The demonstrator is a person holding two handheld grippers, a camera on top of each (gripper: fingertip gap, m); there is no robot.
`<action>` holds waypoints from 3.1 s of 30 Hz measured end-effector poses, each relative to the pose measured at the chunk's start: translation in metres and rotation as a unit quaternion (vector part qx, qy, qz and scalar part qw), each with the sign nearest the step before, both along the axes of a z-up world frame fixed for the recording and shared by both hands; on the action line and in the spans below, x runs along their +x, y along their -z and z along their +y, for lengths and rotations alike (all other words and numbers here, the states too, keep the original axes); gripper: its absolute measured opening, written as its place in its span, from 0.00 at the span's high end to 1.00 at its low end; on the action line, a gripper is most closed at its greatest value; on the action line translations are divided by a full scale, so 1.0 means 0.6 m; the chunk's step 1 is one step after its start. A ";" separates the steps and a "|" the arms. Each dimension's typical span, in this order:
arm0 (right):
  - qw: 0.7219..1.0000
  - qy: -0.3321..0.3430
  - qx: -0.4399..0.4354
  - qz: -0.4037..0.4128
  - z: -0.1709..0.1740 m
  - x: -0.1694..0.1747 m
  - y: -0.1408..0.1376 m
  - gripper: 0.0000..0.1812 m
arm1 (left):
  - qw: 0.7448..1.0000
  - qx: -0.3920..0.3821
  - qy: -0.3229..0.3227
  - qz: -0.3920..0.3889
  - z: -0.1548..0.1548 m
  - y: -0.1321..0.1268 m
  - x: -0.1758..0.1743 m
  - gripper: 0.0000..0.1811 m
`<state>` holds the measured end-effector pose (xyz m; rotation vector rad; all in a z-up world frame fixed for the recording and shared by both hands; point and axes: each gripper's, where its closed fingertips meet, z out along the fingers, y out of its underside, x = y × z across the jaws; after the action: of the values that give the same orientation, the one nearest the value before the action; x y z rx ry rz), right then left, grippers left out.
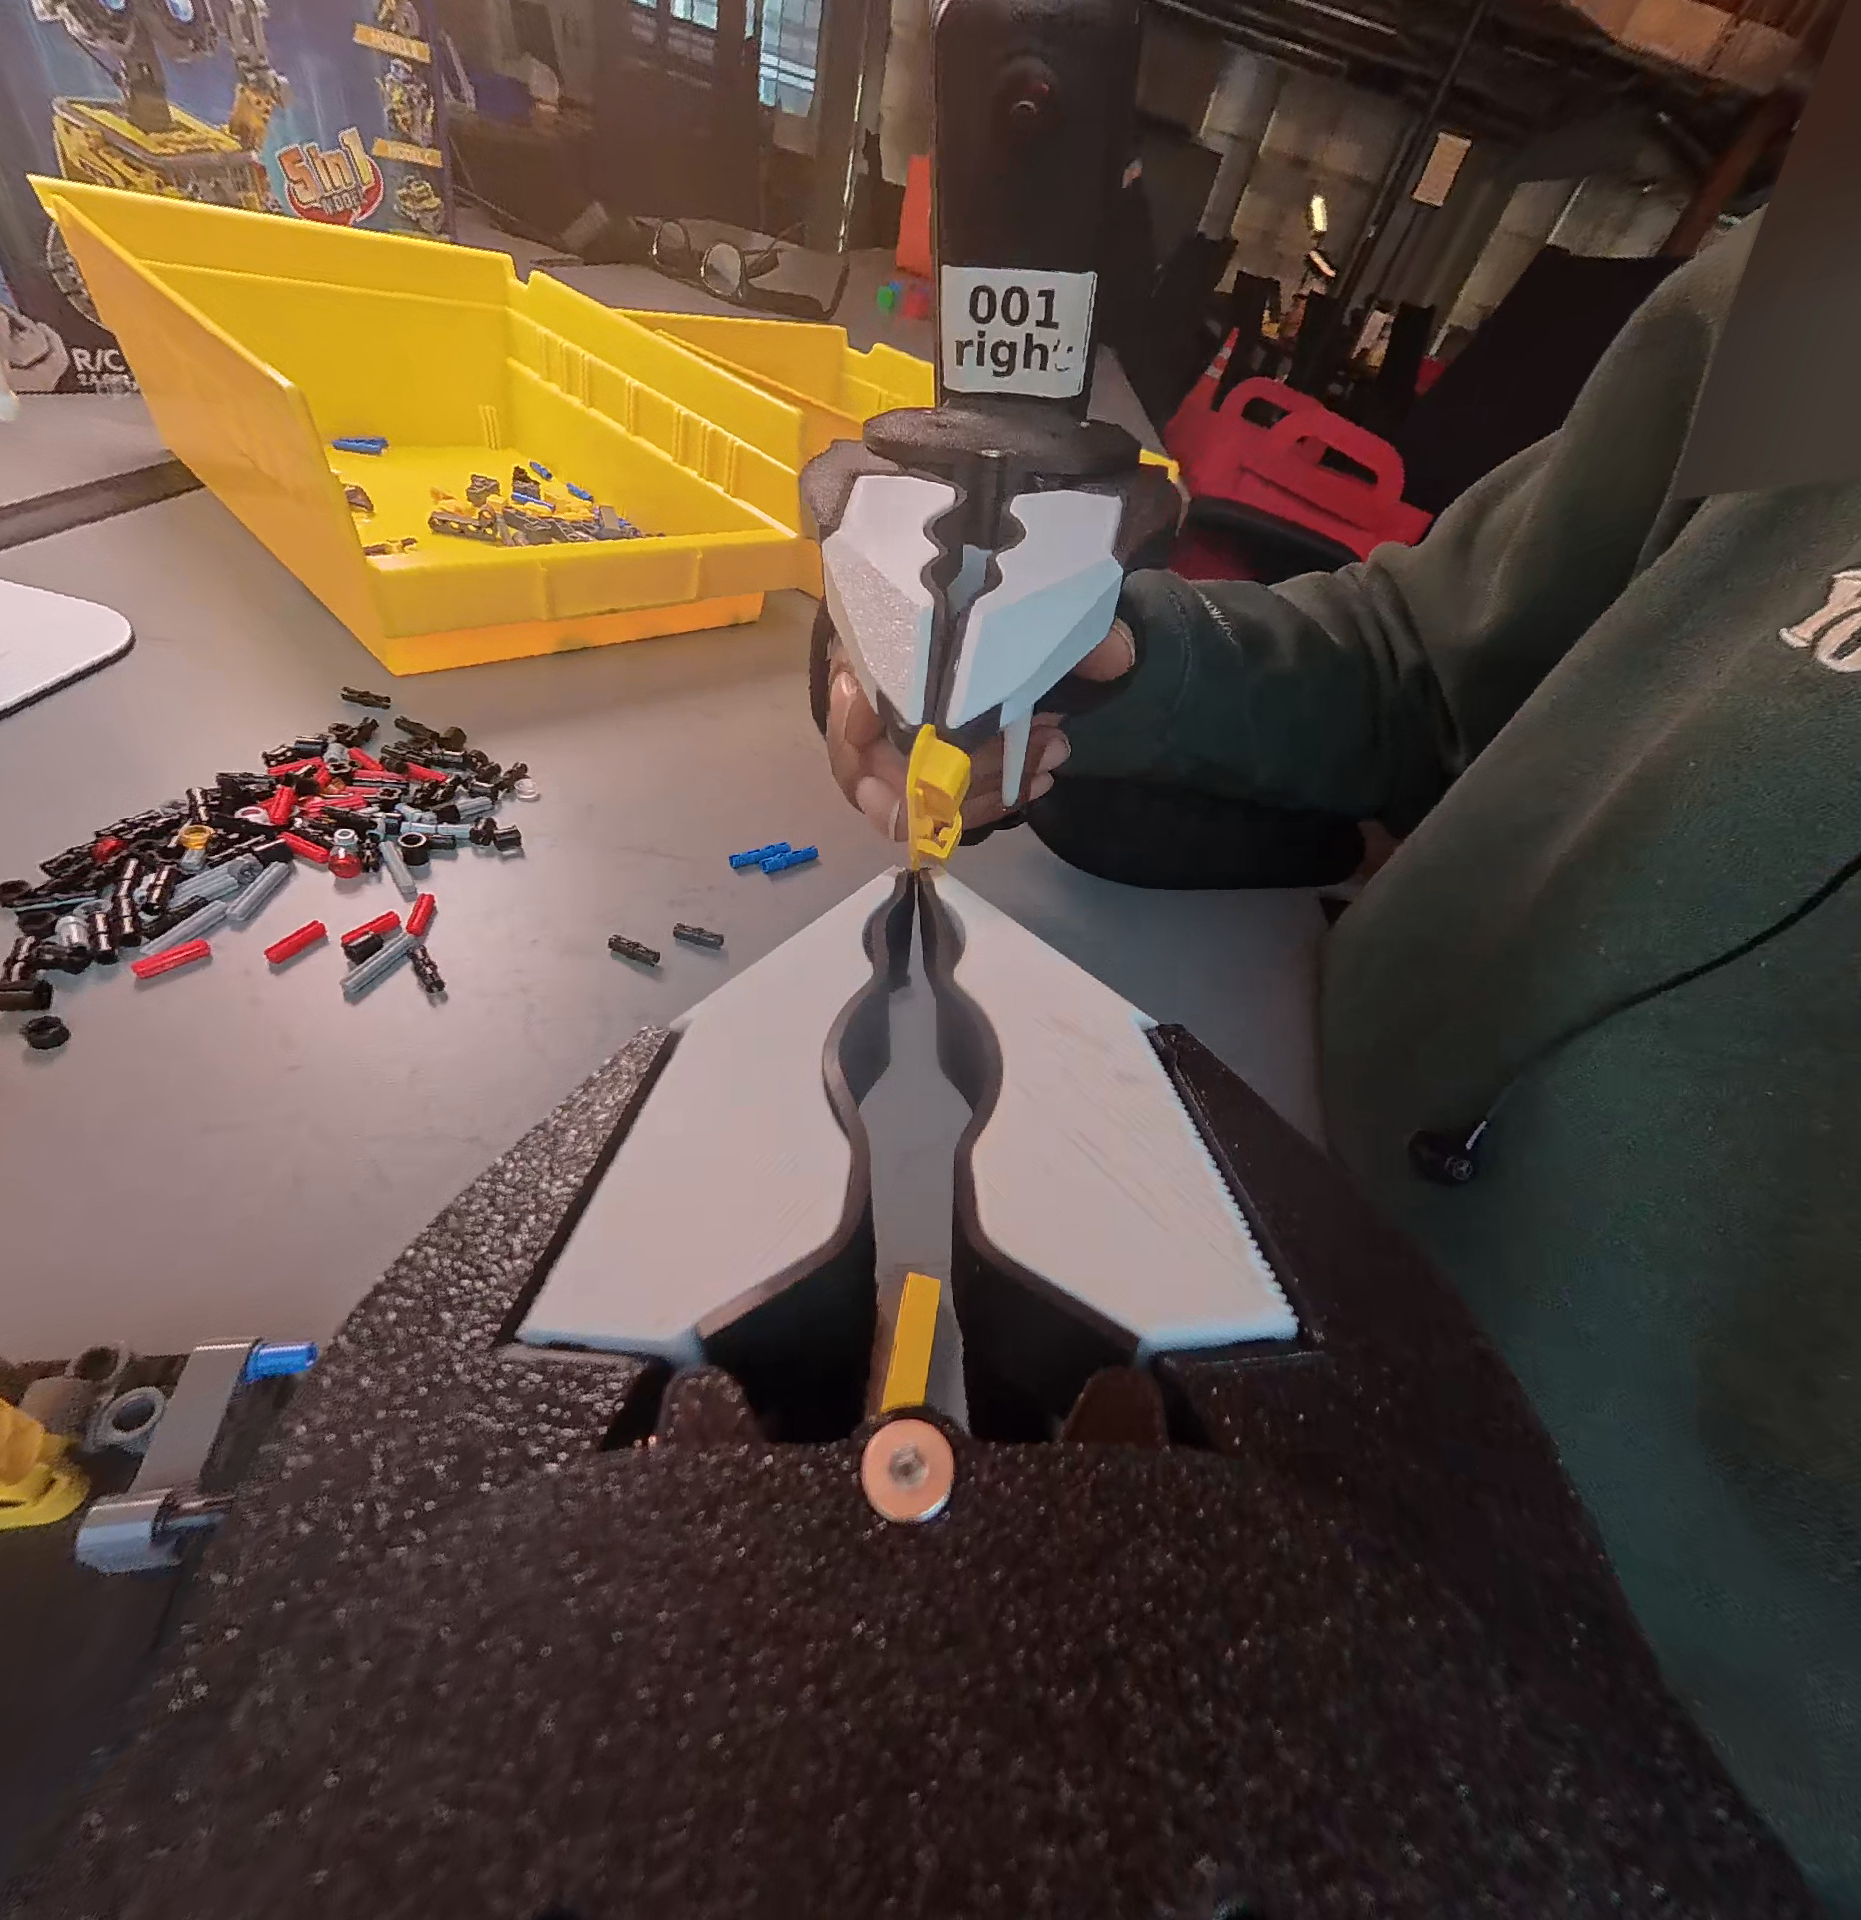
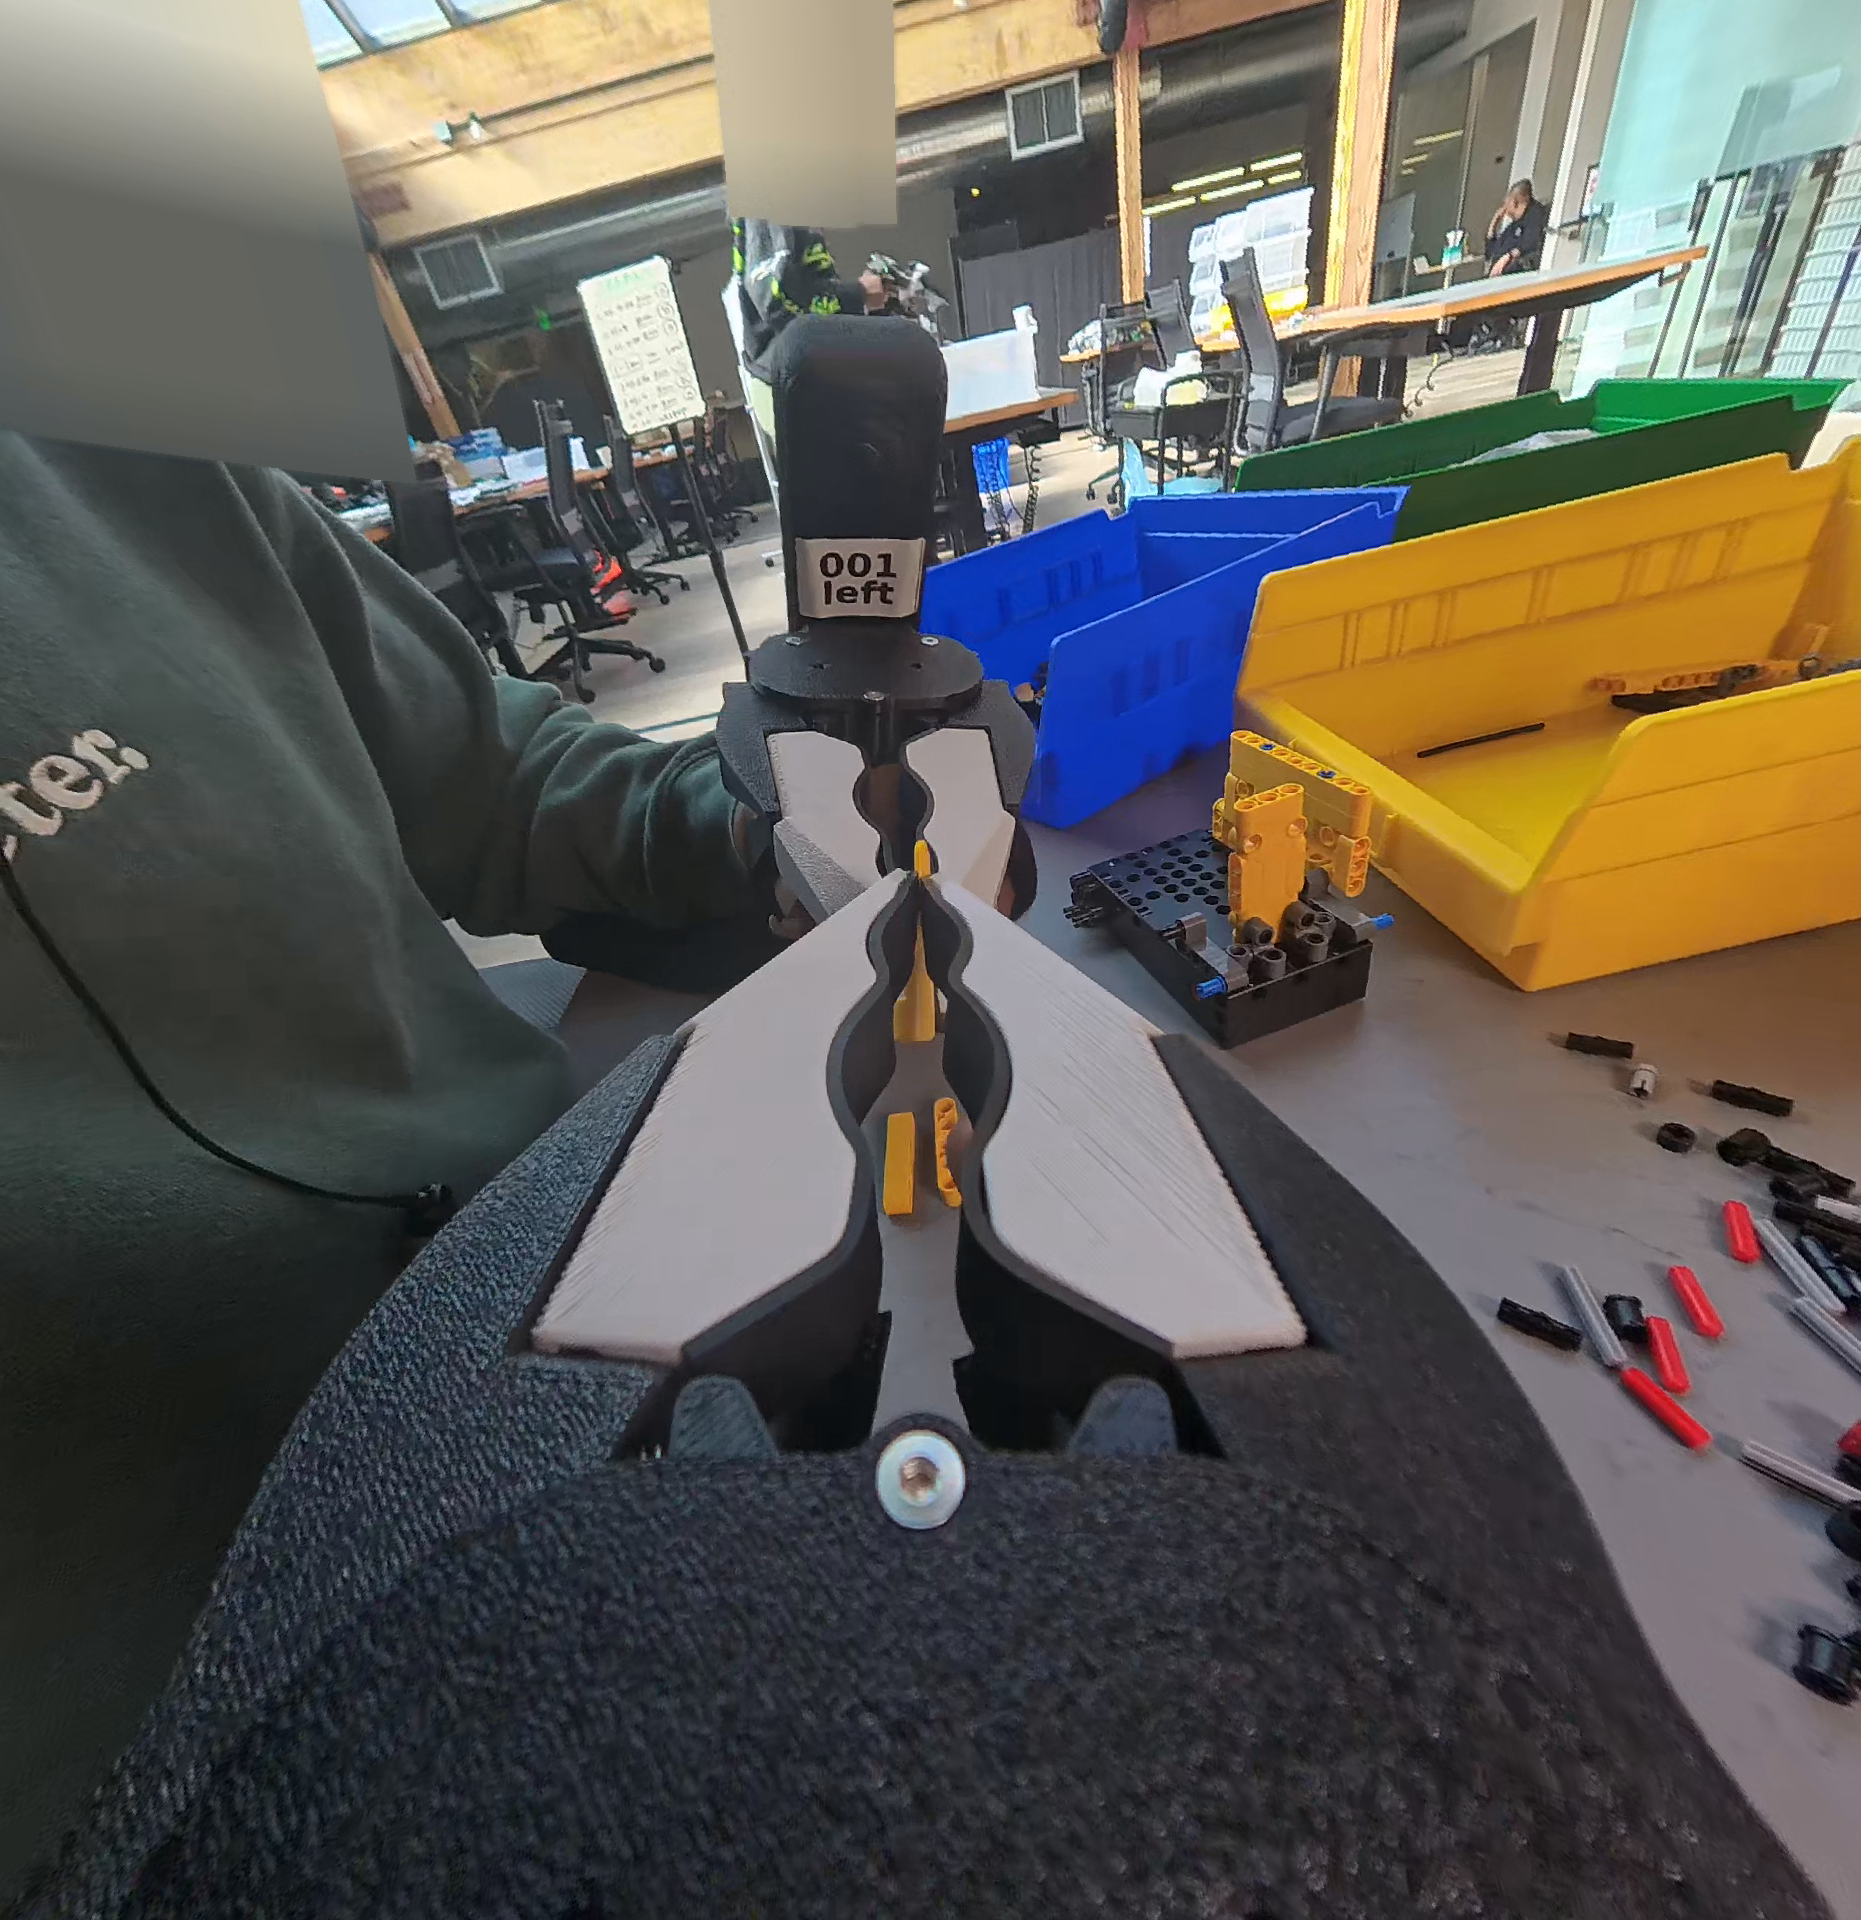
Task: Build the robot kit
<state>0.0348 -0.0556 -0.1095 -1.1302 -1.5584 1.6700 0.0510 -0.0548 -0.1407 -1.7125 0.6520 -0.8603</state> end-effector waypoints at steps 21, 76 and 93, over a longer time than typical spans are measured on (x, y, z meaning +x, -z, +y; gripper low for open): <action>0.988 0.149 0.016 -0.032 0.107 0.066 0.038 0.90 | 0.808 -0.259 -0.339 0.407 -0.268 0.026 -0.539 1.00; 0.982 0.166 0.007 -0.091 0.133 0.058 0.089 0.90 | 0.730 -0.471 -0.339 0.360 -0.113 0.158 -0.806 0.82; 0.981 0.166 0.012 -0.094 0.133 0.060 0.090 0.90 | 0.735 -0.429 -0.323 0.414 -0.098 0.149 -0.805 0.97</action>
<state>0.0710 0.0240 -0.1636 -1.4810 -1.4003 1.3518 -0.4322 -0.1137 -0.2298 -2.9587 0.1013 0.2578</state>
